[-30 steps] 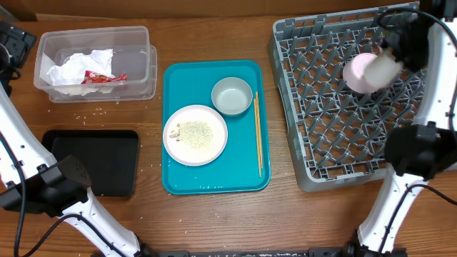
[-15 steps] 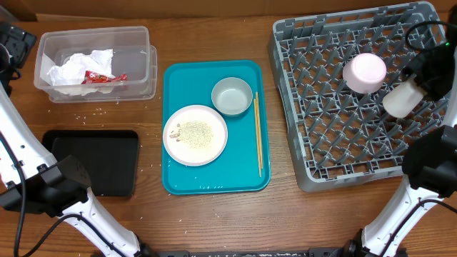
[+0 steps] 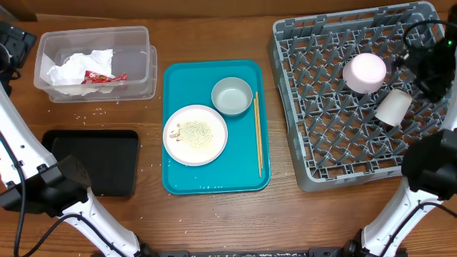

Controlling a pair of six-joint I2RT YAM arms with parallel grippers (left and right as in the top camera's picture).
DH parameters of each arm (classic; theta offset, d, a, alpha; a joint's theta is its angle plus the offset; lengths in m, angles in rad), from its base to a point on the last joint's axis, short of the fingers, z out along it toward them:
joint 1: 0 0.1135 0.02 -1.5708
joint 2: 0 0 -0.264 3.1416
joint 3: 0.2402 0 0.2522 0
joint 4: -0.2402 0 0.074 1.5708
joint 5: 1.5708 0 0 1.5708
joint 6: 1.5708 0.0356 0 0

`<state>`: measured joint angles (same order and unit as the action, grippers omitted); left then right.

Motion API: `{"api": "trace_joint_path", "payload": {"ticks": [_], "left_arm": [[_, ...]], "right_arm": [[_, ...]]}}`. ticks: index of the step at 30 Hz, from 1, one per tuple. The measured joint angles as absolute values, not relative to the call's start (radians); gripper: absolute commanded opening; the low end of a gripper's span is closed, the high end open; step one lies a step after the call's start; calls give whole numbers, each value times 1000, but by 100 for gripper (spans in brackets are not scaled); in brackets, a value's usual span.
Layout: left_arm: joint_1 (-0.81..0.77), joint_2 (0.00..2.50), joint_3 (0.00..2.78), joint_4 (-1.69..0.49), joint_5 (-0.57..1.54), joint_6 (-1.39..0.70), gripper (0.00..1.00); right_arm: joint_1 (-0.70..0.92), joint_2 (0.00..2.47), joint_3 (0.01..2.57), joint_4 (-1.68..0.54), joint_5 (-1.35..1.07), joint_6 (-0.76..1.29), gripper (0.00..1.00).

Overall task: Sort waste into correct bins and load items into the dishwasher
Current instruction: 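Carry the white cup with the right gripper into the grey dish rack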

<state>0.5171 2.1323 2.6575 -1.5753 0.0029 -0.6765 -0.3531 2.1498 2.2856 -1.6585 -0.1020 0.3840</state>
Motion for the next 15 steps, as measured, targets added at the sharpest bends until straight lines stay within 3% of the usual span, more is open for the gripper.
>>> {"api": "trace_joint_path", "payload": {"ticks": [2,7,10,11,15], "left_arm": [[517,2132,2658,-1575,2,-677,100],[517,2132,2658,-1576,2,-677,100],[517,2132,2658,-1575,2,-677,100],[517,2132,2658,-1575,2,-677,100],[517,2132,2658,-1575,2,-677,100]], "right_arm": [[-315,2114,2292,-1627,-152,365,82],[-184,2050,2306,-1585,55,396,27],[-185,2047,2304,-1515,157,420,8],[-198,2050,2304,-1492,176,426,4],[-273,2074,2304,-1448,208,434,4]]}}
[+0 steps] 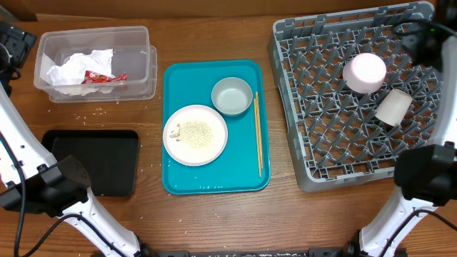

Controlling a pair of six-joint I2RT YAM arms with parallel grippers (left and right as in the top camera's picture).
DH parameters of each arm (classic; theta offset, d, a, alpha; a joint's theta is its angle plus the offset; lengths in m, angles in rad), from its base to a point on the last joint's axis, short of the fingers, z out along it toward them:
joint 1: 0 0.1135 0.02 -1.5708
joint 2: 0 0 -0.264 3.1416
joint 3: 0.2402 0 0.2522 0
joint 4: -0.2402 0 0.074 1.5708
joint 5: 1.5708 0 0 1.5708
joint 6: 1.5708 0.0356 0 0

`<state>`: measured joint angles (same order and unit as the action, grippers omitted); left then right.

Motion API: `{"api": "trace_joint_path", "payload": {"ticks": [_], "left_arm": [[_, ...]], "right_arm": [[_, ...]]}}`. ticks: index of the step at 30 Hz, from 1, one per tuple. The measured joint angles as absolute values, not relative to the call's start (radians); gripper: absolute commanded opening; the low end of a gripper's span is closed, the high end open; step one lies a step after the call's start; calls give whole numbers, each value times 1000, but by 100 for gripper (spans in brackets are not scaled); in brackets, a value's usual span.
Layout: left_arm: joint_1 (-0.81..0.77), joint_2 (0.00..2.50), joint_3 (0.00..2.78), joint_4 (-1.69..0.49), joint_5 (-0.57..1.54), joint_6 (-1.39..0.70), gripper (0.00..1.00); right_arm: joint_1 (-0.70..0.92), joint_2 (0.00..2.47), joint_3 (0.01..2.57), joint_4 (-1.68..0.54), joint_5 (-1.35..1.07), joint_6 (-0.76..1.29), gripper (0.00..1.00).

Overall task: Sort waste into correct bins and load items into the dishwasher
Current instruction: 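Carry the white cup with the right gripper into the grey dish rack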

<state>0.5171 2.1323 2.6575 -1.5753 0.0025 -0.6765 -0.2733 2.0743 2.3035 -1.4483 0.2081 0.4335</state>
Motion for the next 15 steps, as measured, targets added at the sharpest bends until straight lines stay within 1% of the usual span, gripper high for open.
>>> {"api": "trace_joint_path", "payload": {"ticks": [3,8,15], "left_arm": [[517,2132,2658,-1575,2,-677,100],[517,2132,2658,-1575,2,-676,100],[517,2132,2658,-1575,3,-677,100]], "right_arm": [[-308,2110,2304,-1428,201,434,4],[-306,2180,2300,-1437,186,417,4],[-299,2237,2296,-1534,180,398,4]]}}
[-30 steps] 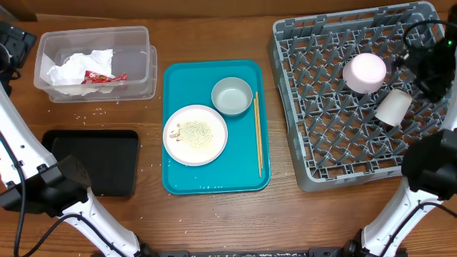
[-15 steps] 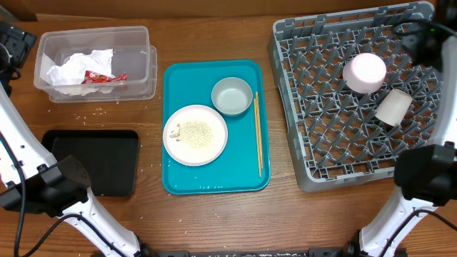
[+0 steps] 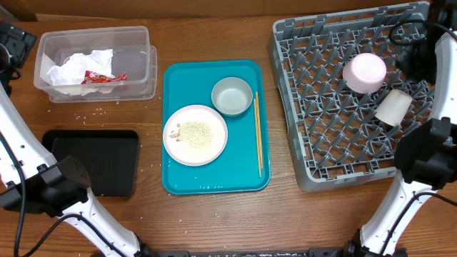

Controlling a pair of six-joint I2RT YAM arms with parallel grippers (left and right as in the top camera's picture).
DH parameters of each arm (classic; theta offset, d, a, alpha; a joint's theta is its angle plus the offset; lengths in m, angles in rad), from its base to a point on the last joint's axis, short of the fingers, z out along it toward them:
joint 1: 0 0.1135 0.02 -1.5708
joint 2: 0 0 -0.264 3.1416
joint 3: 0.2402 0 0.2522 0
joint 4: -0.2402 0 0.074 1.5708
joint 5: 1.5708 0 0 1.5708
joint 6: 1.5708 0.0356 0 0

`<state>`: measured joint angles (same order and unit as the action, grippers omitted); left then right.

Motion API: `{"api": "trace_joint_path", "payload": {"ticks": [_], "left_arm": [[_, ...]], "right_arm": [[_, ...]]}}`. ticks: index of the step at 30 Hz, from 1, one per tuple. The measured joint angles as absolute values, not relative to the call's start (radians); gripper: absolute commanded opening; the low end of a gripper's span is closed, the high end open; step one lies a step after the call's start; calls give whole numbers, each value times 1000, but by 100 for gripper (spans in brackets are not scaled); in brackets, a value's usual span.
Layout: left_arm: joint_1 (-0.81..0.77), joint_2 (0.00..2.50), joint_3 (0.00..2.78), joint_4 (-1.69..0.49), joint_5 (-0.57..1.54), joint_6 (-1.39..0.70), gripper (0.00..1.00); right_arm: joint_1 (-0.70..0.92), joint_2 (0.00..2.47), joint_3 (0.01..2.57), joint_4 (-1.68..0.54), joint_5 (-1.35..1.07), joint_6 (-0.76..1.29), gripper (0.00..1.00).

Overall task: Sort waste into correct bins and load items into the dishwasher
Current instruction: 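Carry the white cup with the right gripper into the grey dish rack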

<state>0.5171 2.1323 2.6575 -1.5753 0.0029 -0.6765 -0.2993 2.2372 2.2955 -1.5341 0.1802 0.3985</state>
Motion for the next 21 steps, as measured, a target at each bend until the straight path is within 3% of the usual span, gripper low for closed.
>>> {"api": "trace_joint_path", "payload": {"ticks": [7,21], "left_arm": [[517,2132,2658,-1575,3,-677,100],[517,2132,2658,-1575,3,-677,100]], "right_arm": [[-299,2249,2294,-1605,135,373,4],[-308,2270,2294,-1462,131,345,4]]}}
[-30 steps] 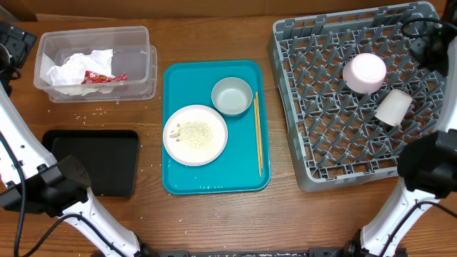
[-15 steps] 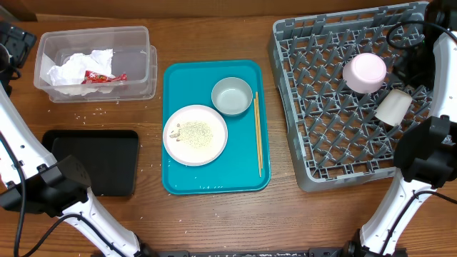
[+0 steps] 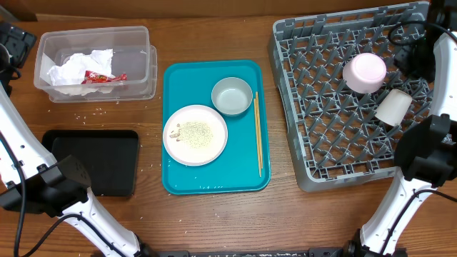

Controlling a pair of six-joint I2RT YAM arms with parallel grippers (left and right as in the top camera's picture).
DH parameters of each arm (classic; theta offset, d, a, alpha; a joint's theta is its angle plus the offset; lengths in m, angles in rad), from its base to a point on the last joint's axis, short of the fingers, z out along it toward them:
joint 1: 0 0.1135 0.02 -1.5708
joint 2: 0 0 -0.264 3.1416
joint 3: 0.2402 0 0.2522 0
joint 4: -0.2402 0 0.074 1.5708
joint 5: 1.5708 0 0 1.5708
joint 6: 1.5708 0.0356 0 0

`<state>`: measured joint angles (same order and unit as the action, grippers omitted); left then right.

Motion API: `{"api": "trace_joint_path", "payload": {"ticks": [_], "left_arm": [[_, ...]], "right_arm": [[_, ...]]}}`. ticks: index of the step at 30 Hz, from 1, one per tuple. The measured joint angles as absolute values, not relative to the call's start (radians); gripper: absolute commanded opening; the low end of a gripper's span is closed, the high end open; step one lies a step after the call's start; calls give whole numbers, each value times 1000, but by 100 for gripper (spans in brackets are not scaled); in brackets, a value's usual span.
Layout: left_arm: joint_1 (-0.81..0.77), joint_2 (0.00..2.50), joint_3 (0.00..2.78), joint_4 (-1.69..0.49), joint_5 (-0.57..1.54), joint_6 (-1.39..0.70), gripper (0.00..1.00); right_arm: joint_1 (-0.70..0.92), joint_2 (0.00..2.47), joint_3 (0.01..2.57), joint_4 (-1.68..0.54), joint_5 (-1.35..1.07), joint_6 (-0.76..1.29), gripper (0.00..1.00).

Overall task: Sort waste into correct bins and load items into the dishwasher
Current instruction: 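Carry the white cup with the right gripper into the grey dish rack, then reach the right gripper to the grey bowl on the teal tray and grasp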

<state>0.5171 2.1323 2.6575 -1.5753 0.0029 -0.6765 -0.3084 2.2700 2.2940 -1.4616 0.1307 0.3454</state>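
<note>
A teal tray (image 3: 214,178) holds a white plate (image 3: 195,135) with food crumbs, a pale blue bowl (image 3: 232,96) and a pair of chopsticks (image 3: 258,135). In the grey dishwasher rack (image 3: 335,153) a pink cup (image 3: 364,72) stands upside down and a white cup (image 3: 393,107) lies on its side. My right gripper (image 3: 413,56) is a dark shape at the rack's far right edge, apart from both cups, and its fingers cannot be made out. My left gripper (image 3: 13,41) sits at the top left corner, its fingers also unclear.
A clear plastic bin (image 3: 136,71) at the back left holds crumpled white paper and a red wrapper. A black tray (image 3: 93,160) lies at the front left. Crumbs are scattered on the wood near the bin. Both arms' white links run along the side edges.
The right arm has shifted slightly at the rack's right edge. The tray's contents, both cups and the left arm are where they were.
The right arm's dark end first hung over the rack's right side, next to the white cup. Then it was at the rack's far right corner. After that it stood along the right edge, where it stays now. No object has moved.
</note>
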Motion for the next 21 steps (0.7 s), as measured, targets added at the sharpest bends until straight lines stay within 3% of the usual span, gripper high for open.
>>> {"api": "trace_joint_path", "payload": {"ticks": [21], "left_arm": [[517,2132,2658,-1575,2,-677,100]], "right_arm": [[-327,2305,2289,-1625,183,339,4]]}}
